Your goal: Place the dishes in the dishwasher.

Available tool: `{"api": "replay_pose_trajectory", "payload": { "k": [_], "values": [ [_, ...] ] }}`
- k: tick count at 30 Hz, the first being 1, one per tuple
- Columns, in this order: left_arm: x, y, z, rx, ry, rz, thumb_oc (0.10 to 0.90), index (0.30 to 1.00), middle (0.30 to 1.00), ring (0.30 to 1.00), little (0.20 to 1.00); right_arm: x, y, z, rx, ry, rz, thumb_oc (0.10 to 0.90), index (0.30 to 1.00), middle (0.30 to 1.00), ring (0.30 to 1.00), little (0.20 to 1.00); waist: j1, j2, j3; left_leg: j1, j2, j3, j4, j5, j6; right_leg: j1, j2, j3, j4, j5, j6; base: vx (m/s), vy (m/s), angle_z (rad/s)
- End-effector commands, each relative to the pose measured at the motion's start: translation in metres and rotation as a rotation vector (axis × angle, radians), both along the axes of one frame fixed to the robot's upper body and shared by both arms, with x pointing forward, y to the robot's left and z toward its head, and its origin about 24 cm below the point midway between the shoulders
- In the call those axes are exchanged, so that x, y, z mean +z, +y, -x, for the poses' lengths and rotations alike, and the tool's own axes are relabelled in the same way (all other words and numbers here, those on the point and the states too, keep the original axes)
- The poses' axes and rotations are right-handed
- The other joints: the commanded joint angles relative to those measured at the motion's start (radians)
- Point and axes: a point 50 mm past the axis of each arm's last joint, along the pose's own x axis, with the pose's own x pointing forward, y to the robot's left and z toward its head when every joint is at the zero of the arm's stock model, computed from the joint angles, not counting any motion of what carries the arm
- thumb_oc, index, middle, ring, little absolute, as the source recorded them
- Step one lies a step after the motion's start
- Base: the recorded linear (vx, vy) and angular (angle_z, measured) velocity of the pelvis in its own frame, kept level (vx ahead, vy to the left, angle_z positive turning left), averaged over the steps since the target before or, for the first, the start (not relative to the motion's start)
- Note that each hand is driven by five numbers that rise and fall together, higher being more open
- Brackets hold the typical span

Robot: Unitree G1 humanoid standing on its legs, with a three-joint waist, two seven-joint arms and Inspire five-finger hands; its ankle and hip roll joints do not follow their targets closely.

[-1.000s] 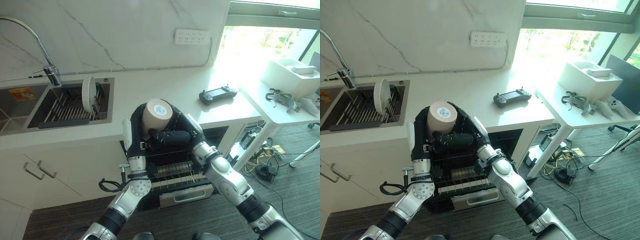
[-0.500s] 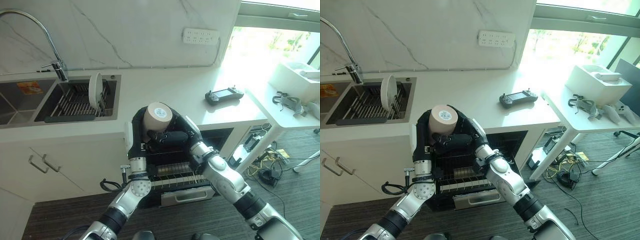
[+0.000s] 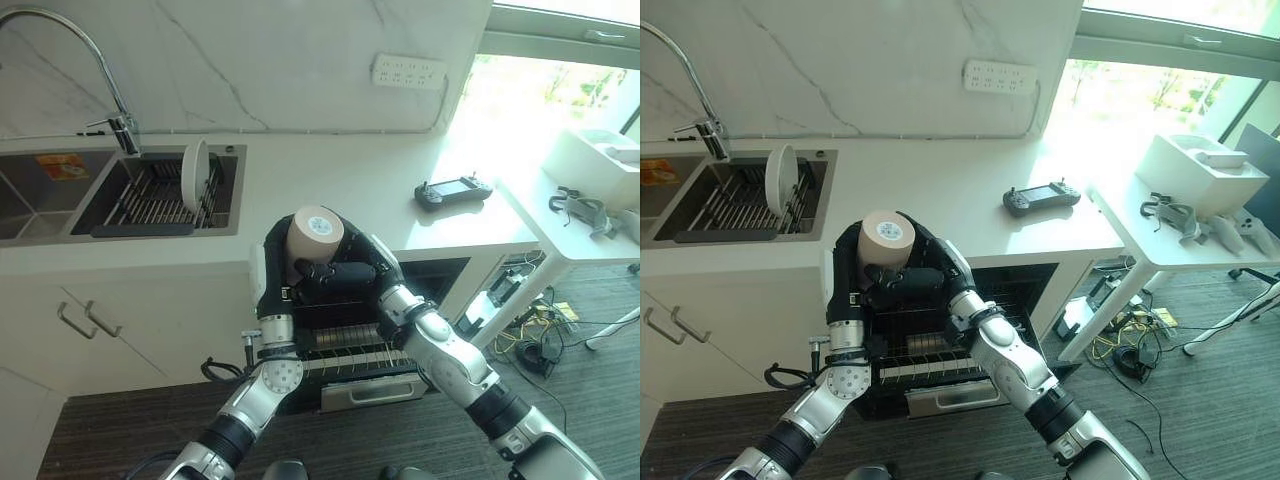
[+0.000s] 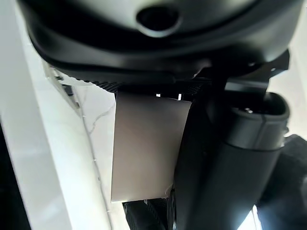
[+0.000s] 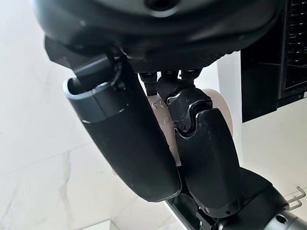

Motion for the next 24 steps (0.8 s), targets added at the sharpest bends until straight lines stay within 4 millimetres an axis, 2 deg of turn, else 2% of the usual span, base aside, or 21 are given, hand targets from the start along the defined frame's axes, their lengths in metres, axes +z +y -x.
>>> {"api": "replay_pose_trajectory", "payload": {
  "k": [1, 6, 7, 8, 14, 15, 16, 19, 20, 21, 24],
  "values": [
    [0.051, -0.070, 0.009, -0.394, -0.265, -0.011, 0.400, 0.300, 0.300, 0.300, 0.300, 0.090, 0.038, -0.004, 0.139, -0.292, -0.248, 0.800, 0.900, 0.900, 0.900, 0.900, 0.007, 0.002, 0.003, 0.110, 0.027, 0.039, -0.026, -0.146, 0.000, 0.065, -0.002, 0.082, -0.016, -0.136, 0.038, 0.00, 0.000, 0.00],
    [0.049, -0.072, 0.010, -0.403, -0.251, -0.024, 0.400, 0.300, 0.300, 0.300, 0.300, 0.092, 0.037, -0.004, 0.128, -0.354, -0.197, 0.800, 0.900, 0.900, 0.900, 0.900, 0.006, 0.003, 0.004, 0.108, 0.026, 0.038, -0.026, -0.146, 0.001, 0.064, -0.001, 0.083, -0.016, -0.137, 0.037, 0.00, 0.000, 0.00],
    [0.049, -0.073, 0.010, -0.404, -0.248, -0.027, 0.400, 0.300, 0.300, 0.300, 0.300, 0.093, 0.037, -0.003, 0.118, -0.379, -0.182, 0.541, 0.512, 0.512, 0.512, 0.512, 0.006, 0.004, 0.004, 0.108, 0.026, 0.038, -0.026, -0.146, 0.001, 0.064, -0.001, 0.084, -0.016, -0.137, 0.037, 0.00, 0.000, 0.00],
    [0.049, -0.073, 0.009, -0.407, -0.244, -0.030, 0.400, 0.300, 0.300, 0.300, 0.300, 0.095, 0.037, -0.003, 0.106, -0.399, -0.175, 0.400, 0.300, 0.300, 0.300, 0.300, 0.005, 0.005, 0.004, 0.109, 0.026, 0.039, -0.026, -0.146, 0.001, 0.064, -0.001, 0.083, -0.016, -0.138, 0.036, 0.00, 0.000, 0.00],
    [0.052, -0.074, 0.011, -0.421, -0.272, -0.054, 0.411, 0.316, 0.316, 0.316, 0.316, 0.102, 0.033, -0.003, 0.051, -0.436, -0.182, 0.400, 0.300, 0.300, 0.300, 0.300, 0.007, 0.008, 0.006, 0.109, 0.024, 0.036, -0.026, -0.145, 0.002, 0.067, 0.000, 0.082, -0.016, -0.139, 0.034, 0.00, 0.000, 0.00],
    [0.053, -0.074, 0.012, -0.423, -0.279, -0.056, 0.552, 0.528, 0.528, 0.528, 0.528, 0.102, 0.033, -0.004, 0.049, -0.438, -0.187, 0.400, 0.300, 0.300, 0.300, 0.300, 0.007, 0.010, 0.006, 0.109, 0.024, 0.035, -0.026, -0.145, 0.002, 0.068, 0.000, 0.082, -0.016, -0.139, 0.033, -0.01, 0.009, 0.04],
    [0.054, -0.075, 0.012, -0.425, -0.280, -0.056, 0.569, 0.554, 0.554, 0.554, 0.554, 0.102, 0.033, -0.004, 0.048, -0.439, -0.190, 0.400, 0.300, 0.300, 0.300, 0.300, 0.007, 0.010, 0.007, 0.109, 0.024, 0.035, -0.026, -0.145, 0.002, 0.068, 0.000, 0.082, -0.016, -0.140, 0.033, -0.01, 0.012, 0.05],
    [0.056, -0.076, 0.011, -0.435, -0.283, -0.054, 0.579, 0.568, 0.568, 0.568, 0.568, 0.107, 0.033, -0.003, 0.029, -0.467, -0.205, 0.400, 0.300, 0.300, 0.300, 0.300, 0.007, 0.013, 0.007, 0.111, 0.025, 0.034, -0.026, -0.145, 0.002, 0.072, 0.000, 0.080, -0.016, -0.141, 0.031, 0.00, 0.006, 0.05],
    [0.056, -0.076, 0.011, -0.439, -0.283, -0.055, 0.637, 0.655, 0.655, 0.655, 0.655, 0.109, 0.032, -0.003, 0.019, -0.472, -0.214, 0.400, 0.300, 0.300, 0.300, 0.300, 0.007, 0.013, 0.007, 0.111, 0.026, 0.035, -0.026, -0.145, 0.002, 0.073, 0.001, 0.079, -0.016, -0.141, 0.031, 0.00, 0.001, 0.03],
    [0.057, -0.077, 0.011, -0.444, -0.284, -0.057, 0.800, 0.900, 0.900, 0.900, 0.900, 0.112, 0.031, -0.003, 0.006, -0.482, -0.231, 0.400, 0.300, 0.300, 0.300, 0.300, 0.007, 0.014, 0.008, 0.112, 0.025, 0.034, -0.026, -0.144, 0.002, 0.075, 0.001, 0.079, -0.016, -0.141, 0.030, 0.00, 0.000, 0.00],
    [0.057, -0.080, 0.011, -0.458, -0.280, -0.061, 0.800, 0.900, 0.900, 0.900, 0.900, 0.116, 0.031, -0.003, -0.004, -0.474, -0.275, 0.400, 0.300, 0.300, 0.300, 0.300, 0.007, 0.015, 0.007, 0.112, 0.025, 0.033, -0.026, -0.144, 0.002, 0.077, 0.002, 0.078, -0.016, -0.143, 0.029, 0.00, 0.003, 0.02]
  ]
}}
